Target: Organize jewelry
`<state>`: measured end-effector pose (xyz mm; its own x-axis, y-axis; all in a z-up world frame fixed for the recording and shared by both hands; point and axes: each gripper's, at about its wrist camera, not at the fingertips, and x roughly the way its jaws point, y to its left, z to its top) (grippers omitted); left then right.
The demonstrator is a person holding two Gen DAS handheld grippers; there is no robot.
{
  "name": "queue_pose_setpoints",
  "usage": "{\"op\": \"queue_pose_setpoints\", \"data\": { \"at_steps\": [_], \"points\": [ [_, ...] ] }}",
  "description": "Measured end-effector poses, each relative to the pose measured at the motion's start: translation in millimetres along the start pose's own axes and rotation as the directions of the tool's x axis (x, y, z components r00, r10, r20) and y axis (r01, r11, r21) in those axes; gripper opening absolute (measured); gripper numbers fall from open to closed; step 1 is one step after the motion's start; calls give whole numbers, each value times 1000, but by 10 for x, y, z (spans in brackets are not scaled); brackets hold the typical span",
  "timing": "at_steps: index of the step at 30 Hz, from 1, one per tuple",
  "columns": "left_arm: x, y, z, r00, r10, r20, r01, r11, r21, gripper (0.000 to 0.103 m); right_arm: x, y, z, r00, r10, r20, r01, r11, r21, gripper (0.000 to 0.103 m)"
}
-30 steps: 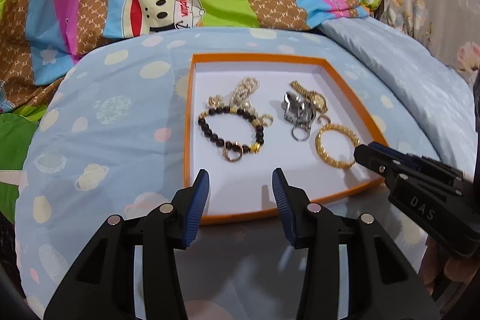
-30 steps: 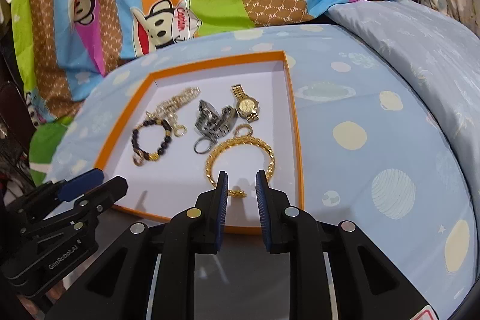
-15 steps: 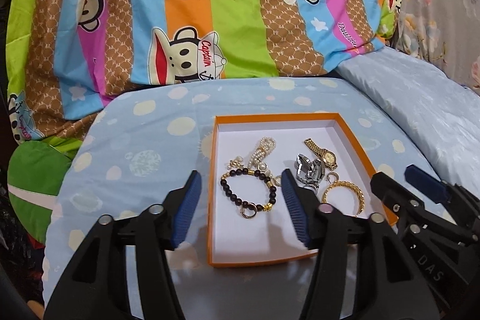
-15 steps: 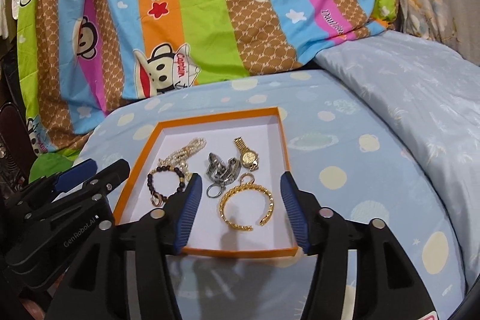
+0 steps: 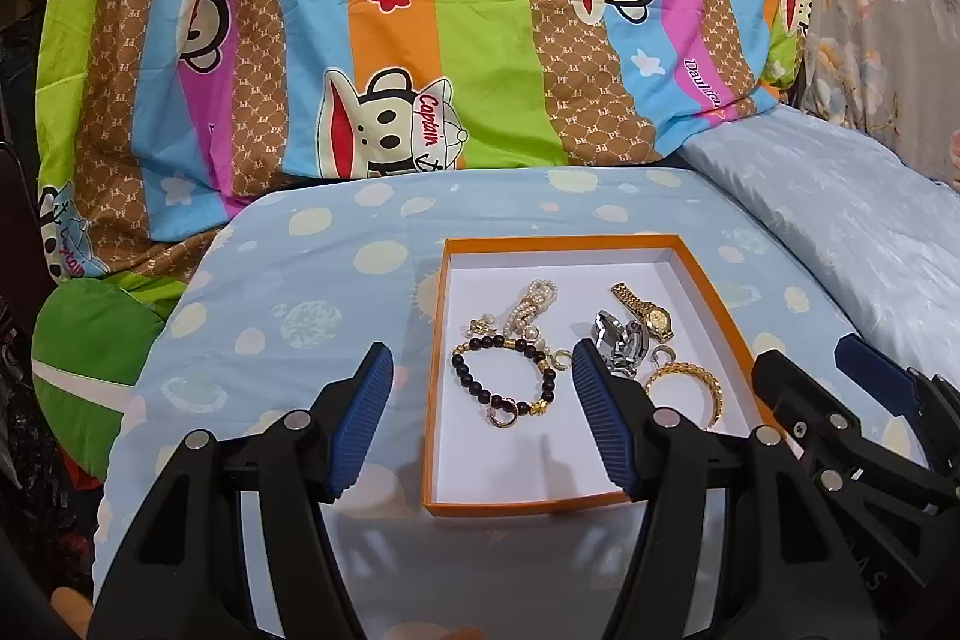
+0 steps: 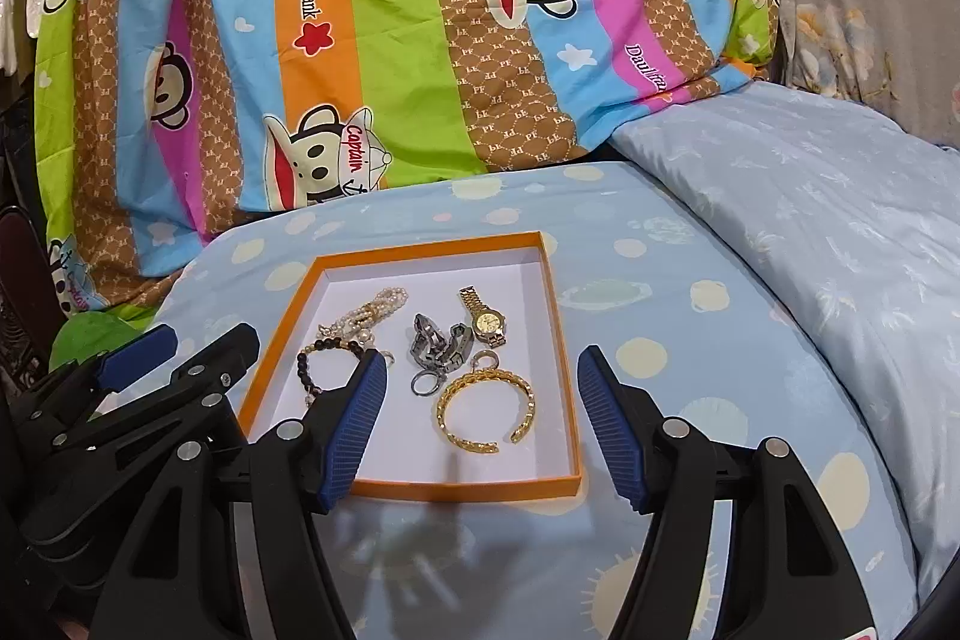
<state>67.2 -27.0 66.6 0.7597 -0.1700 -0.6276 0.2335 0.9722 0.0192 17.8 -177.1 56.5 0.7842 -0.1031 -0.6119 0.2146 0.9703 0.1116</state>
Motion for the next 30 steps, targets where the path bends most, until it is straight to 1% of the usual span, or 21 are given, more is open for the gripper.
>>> {"op": "queue_pose_setpoints", "data": {
  "at_steps": [4, 8, 15, 30],
  "points": [
    [-26, -27, -37, 1000, 29, 9, -29, 999, 17, 62, -13, -1, -37, 1000, -9, -4, 9, 1000, 1, 66],
    [-21, -32, -72, 999, 39, 12, -39, 999, 18, 62, -9, 21, -64, 1000, -26, -3, 26, 1000, -11, 66],
    [0, -11, -83, 998, 67, 9, -67, 998, 12, 62, 9, 49, -75, 1000, -26, -8, 26, 1000, -15, 66],
    [56, 29, -88, 997, 71, -8, -71, 997, -2, 62, 44, 86, -85, 999, -28, -15, 28, 999, -20, 66]
  ]
}}
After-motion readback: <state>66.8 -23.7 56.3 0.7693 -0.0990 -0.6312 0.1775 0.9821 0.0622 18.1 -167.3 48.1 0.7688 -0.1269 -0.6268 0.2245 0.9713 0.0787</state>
